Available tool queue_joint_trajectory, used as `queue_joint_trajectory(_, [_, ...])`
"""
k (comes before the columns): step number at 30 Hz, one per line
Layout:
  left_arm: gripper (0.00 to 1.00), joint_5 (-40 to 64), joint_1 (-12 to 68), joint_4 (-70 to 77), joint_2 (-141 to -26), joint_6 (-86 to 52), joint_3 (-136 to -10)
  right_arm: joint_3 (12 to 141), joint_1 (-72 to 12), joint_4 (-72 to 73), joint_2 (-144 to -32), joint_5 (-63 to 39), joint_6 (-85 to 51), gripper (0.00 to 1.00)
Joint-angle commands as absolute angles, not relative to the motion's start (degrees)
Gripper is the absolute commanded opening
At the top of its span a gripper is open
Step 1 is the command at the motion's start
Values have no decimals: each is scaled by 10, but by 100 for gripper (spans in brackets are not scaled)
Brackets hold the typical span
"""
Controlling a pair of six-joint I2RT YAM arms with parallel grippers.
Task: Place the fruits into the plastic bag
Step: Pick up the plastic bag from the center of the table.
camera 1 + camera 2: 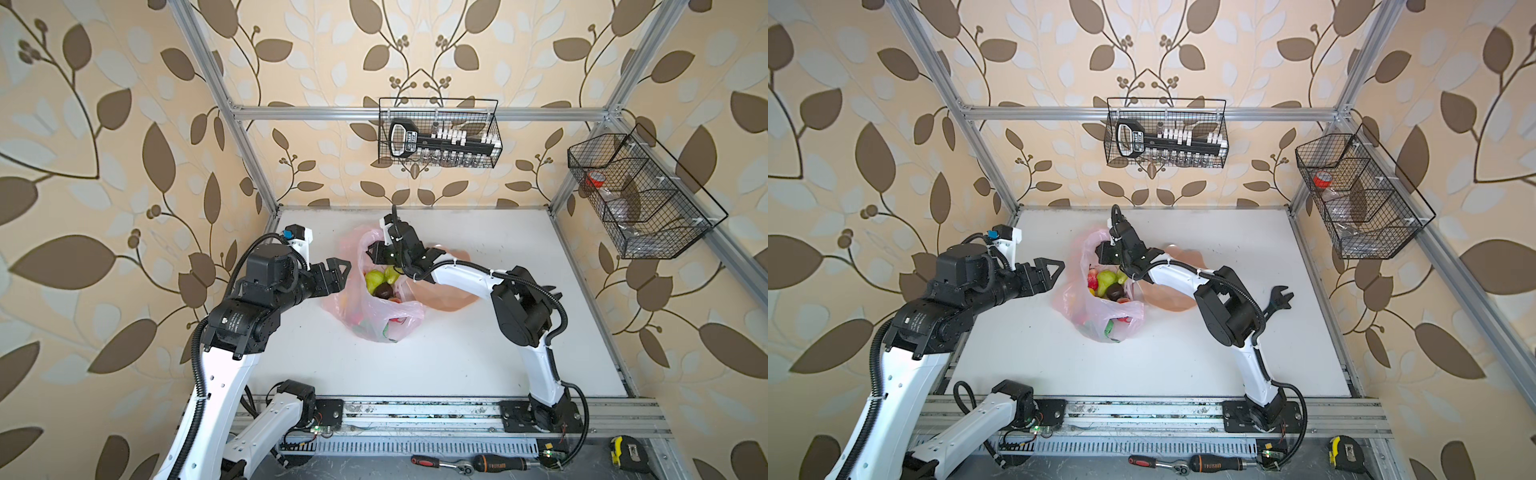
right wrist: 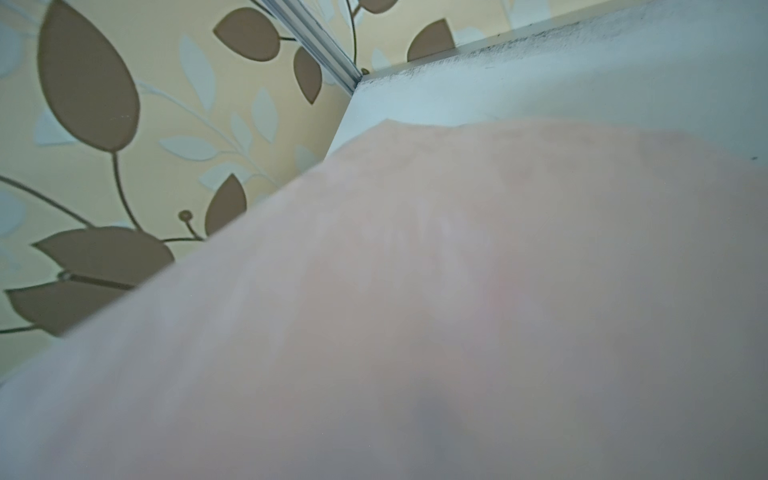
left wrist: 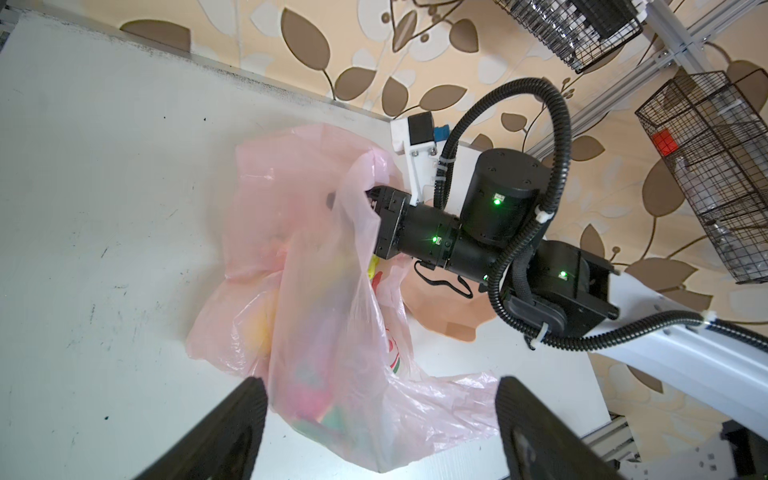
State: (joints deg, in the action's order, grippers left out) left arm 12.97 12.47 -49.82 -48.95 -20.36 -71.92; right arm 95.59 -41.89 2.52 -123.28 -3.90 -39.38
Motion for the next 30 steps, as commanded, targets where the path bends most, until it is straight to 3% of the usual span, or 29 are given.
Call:
queue_joint_trajectory(1, [86,135,130,-473,-491,-162,-715,940,-410,-4,-1189,0,-380,0])
queue_joint_trajectory(16, [70,278,174,-376,-483,-2,-686,871,-361,-181,-1029,-193,-342,0])
queue_joint_trajectory(23, [65,252,327,-366,-484,140,-664,916,-352,-257,-1060,-237,-321,0])
queue_joint_trajectory(30, [65,162,521,-424,-590,244,-690,930,-346,-299,-1087,-250,-306,0])
